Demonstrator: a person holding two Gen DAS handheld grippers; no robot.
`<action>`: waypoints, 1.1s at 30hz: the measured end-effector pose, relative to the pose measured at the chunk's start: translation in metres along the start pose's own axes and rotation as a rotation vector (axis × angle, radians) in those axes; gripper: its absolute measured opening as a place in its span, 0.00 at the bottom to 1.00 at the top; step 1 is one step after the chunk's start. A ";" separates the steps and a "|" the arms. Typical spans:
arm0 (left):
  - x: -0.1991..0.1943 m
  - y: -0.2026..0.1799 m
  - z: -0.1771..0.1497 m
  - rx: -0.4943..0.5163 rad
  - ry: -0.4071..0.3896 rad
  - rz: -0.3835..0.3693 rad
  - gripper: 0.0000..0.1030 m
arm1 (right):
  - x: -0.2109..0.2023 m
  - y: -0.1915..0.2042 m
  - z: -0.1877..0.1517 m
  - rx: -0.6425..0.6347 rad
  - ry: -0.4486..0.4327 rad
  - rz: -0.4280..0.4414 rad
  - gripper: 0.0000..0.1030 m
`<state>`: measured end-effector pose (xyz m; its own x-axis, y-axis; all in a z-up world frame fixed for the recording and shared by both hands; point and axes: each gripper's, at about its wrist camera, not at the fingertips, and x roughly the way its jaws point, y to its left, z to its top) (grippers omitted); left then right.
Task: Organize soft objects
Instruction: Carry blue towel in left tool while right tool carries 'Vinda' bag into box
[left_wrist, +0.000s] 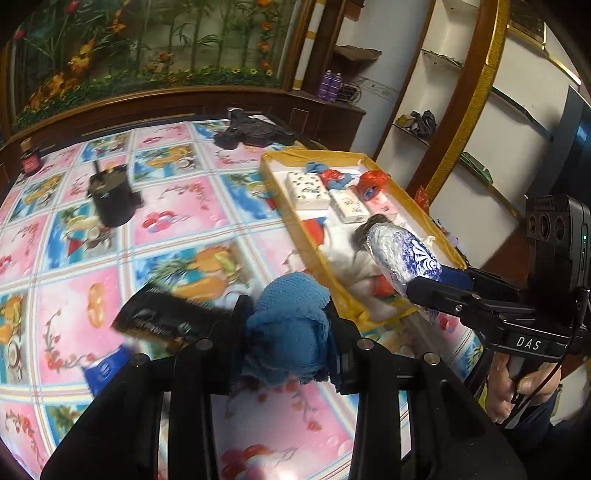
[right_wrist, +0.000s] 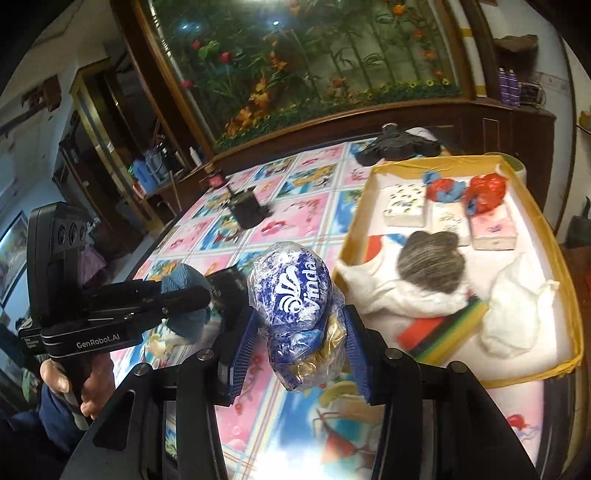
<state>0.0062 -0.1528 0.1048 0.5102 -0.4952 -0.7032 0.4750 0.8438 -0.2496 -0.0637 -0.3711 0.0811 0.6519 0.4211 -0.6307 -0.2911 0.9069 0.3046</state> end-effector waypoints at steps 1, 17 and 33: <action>0.004 -0.004 0.006 0.007 0.001 -0.009 0.32 | -0.004 -0.005 0.001 0.011 -0.011 -0.006 0.44; 0.111 -0.048 0.084 -0.031 0.009 -0.039 0.32 | -0.005 -0.113 0.062 0.321 -0.150 -0.224 0.45; 0.158 -0.071 0.075 0.047 0.048 0.097 0.32 | 0.029 -0.130 0.072 0.299 -0.053 -0.340 0.45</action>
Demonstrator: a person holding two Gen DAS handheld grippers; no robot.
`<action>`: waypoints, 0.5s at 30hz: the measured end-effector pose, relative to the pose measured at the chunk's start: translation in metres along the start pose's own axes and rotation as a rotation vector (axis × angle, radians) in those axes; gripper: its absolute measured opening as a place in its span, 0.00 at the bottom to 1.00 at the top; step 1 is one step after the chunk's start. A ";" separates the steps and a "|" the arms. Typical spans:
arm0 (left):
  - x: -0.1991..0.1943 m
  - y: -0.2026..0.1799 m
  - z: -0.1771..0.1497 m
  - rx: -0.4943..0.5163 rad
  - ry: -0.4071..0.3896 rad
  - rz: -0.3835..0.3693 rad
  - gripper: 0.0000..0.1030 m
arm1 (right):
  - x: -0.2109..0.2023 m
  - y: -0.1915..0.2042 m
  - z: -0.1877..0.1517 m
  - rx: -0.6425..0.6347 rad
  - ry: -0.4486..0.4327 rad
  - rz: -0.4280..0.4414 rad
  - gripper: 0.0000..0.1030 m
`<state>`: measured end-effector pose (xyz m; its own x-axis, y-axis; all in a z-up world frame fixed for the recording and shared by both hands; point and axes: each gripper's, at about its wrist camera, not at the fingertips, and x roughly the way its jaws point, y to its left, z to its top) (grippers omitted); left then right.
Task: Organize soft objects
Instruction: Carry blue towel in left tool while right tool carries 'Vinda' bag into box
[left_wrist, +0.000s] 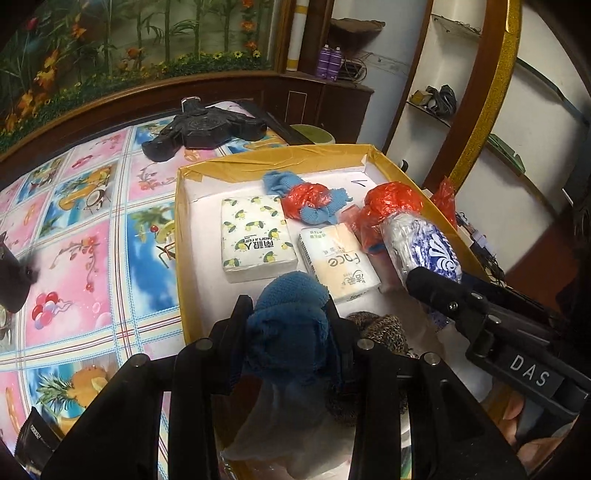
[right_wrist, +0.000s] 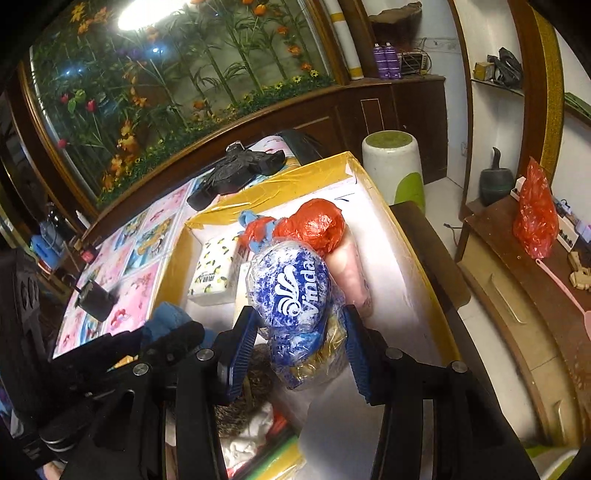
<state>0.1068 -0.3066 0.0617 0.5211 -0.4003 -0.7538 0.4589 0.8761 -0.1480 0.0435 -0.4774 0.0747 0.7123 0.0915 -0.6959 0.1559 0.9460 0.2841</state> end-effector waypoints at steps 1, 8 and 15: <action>0.001 -0.001 0.001 0.002 -0.006 0.009 0.32 | 0.001 0.002 0.001 -0.006 0.004 -0.006 0.45; -0.002 -0.008 0.001 0.030 -0.035 0.044 0.32 | 0.007 0.004 0.001 -0.032 0.010 -0.036 0.45; -0.002 -0.009 0.002 0.046 -0.047 0.062 0.32 | 0.011 0.007 0.001 -0.049 0.015 -0.045 0.45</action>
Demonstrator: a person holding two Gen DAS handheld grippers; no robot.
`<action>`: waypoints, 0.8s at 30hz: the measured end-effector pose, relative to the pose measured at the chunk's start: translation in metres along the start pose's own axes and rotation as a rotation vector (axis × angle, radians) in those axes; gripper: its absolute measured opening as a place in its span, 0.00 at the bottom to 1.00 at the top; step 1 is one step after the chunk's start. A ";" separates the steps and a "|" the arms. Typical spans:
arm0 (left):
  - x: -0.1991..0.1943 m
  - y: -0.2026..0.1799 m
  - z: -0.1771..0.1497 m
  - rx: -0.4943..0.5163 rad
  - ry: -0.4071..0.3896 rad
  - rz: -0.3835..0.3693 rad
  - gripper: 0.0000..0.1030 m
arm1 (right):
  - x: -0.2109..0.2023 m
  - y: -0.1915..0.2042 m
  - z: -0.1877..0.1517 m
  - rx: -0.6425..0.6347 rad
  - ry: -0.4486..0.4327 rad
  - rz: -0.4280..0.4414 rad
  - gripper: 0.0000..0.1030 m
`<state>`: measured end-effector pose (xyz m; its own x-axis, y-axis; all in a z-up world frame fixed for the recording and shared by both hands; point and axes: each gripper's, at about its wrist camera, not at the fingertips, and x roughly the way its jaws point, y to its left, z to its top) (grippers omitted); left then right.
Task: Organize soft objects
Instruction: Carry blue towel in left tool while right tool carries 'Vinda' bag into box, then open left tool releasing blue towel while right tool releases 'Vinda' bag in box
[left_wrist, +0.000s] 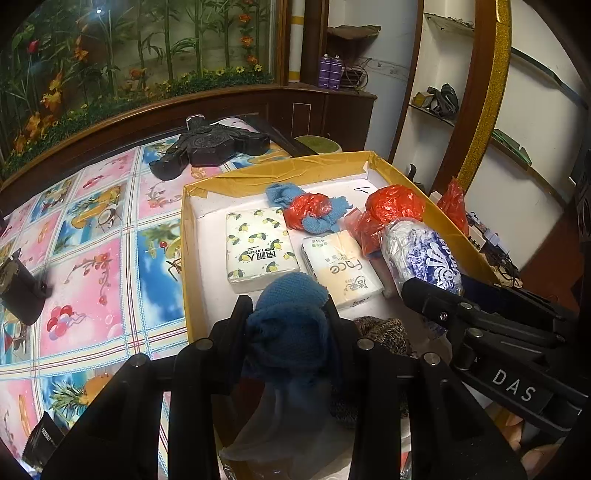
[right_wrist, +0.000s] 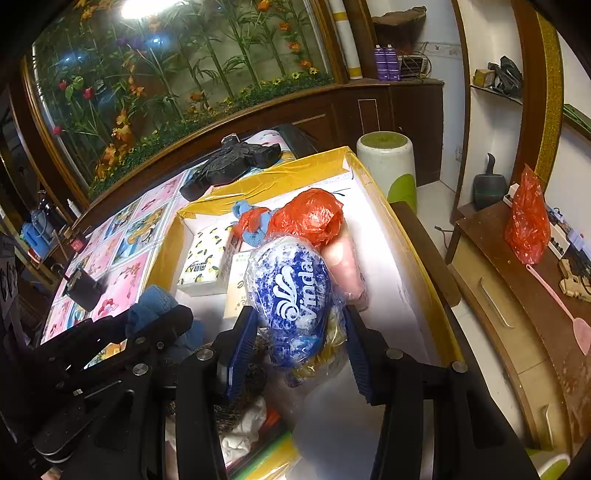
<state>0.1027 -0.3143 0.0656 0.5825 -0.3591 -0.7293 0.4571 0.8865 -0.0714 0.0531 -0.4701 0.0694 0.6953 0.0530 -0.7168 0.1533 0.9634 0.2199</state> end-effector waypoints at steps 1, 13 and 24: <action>0.000 -0.001 0.000 0.004 -0.002 0.003 0.32 | 0.001 0.000 0.000 -0.002 0.000 -0.001 0.46; -0.010 -0.012 -0.001 0.079 -0.079 0.084 0.32 | 0.003 0.001 -0.002 -0.016 -0.003 -0.013 0.46; -0.011 -0.011 -0.001 0.075 -0.079 0.093 0.34 | 0.003 0.000 -0.003 -0.017 -0.009 -0.019 0.49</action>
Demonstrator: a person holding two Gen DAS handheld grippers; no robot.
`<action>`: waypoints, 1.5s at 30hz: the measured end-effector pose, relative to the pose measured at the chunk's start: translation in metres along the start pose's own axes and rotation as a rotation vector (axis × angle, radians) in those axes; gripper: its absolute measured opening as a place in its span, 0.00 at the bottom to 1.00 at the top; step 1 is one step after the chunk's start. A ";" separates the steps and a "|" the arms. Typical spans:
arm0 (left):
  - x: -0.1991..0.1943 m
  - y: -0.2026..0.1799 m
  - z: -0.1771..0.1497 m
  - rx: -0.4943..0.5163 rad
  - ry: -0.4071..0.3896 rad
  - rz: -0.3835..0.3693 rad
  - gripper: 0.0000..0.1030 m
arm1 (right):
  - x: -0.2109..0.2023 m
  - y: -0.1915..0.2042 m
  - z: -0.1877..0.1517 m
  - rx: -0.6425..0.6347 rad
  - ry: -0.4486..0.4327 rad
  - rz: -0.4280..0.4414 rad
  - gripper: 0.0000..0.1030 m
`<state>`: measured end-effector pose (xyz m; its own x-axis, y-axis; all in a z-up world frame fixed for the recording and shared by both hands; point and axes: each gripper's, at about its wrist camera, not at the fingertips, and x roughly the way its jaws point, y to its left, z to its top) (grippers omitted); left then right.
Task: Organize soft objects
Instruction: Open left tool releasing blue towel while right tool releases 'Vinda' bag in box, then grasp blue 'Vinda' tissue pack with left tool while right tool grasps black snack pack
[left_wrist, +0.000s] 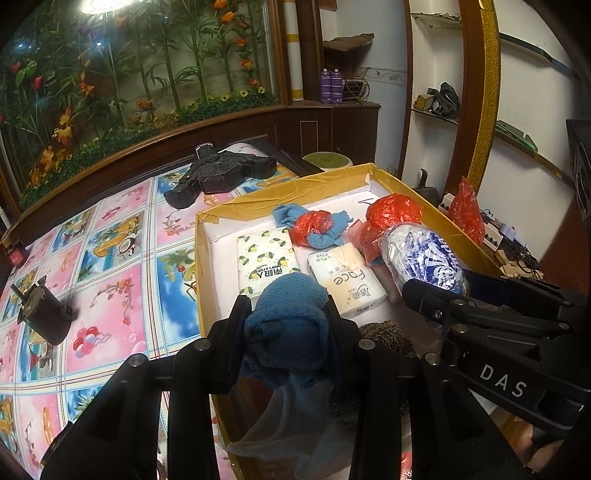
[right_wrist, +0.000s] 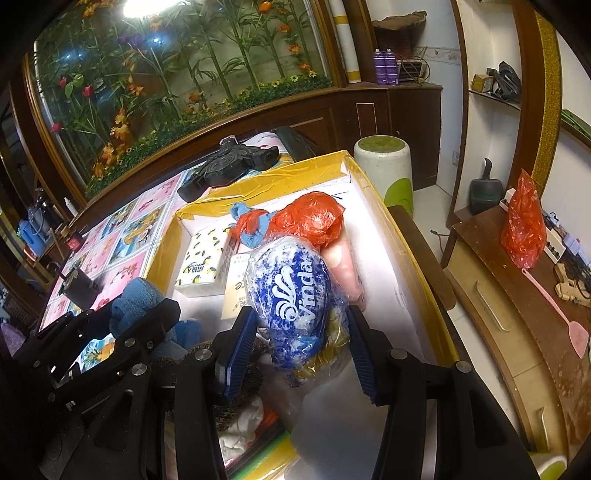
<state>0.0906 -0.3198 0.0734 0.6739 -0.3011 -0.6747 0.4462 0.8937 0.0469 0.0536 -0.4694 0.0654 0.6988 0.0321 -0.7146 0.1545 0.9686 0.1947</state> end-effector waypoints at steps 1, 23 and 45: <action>0.000 0.001 0.000 -0.003 0.001 -0.001 0.35 | 0.000 0.001 0.000 0.000 -0.001 0.000 0.49; -0.018 0.010 0.007 -0.062 -0.052 0.007 0.57 | -0.020 -0.003 -0.009 0.034 -0.091 0.014 0.54; -0.102 0.031 -0.022 -0.076 -0.048 -0.054 0.69 | -0.059 0.023 -0.044 -0.022 -0.175 -0.015 0.62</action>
<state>0.0225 -0.2542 0.1278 0.6783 -0.3632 -0.6387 0.4378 0.8979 -0.0457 -0.0143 -0.4382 0.0823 0.8075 -0.0243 -0.5894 0.1524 0.9738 0.1686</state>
